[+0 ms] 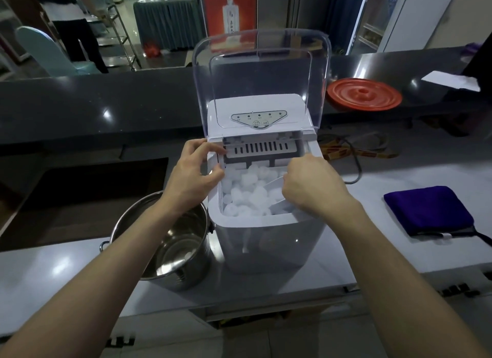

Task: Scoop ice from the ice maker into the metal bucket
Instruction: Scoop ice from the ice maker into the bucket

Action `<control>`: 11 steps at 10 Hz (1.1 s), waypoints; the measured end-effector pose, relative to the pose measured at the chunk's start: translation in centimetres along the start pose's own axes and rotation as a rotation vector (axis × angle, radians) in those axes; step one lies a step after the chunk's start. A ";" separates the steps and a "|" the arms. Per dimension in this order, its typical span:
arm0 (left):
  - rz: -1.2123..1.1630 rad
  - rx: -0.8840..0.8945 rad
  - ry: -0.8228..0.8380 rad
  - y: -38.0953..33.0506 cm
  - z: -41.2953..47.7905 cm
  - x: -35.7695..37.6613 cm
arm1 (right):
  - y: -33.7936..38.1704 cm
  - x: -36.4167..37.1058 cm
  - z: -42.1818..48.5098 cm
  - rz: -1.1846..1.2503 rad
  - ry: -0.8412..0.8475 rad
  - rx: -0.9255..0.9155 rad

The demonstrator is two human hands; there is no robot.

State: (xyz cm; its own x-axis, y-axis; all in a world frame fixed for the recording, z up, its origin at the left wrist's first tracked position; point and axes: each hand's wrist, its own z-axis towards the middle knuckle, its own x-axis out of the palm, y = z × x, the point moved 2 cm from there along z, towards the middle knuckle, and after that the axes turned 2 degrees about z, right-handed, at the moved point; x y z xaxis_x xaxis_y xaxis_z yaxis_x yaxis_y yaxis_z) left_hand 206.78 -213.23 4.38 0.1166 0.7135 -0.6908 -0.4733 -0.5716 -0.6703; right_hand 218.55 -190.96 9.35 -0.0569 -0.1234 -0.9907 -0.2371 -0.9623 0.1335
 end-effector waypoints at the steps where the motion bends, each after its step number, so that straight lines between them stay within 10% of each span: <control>1: -0.007 -0.007 0.002 0.2 0.0 0.0 | -0.3 0.3 0.1 0.011 -0.011 -0.022; 11: 0.002 -0.007 0.015 -0.3 0.2 0.1 | 0.1 2.8 0.7 0.175 0.097 0.058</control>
State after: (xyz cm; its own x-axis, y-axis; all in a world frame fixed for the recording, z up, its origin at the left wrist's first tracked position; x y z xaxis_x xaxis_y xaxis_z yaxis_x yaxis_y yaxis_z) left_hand 206.73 -212.88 4.54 0.1286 0.7067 -0.6957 -0.4671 -0.5757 -0.6712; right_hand 217.65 -191.23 6.57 -0.0086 -0.3129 -0.9498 -0.2871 -0.9090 0.3021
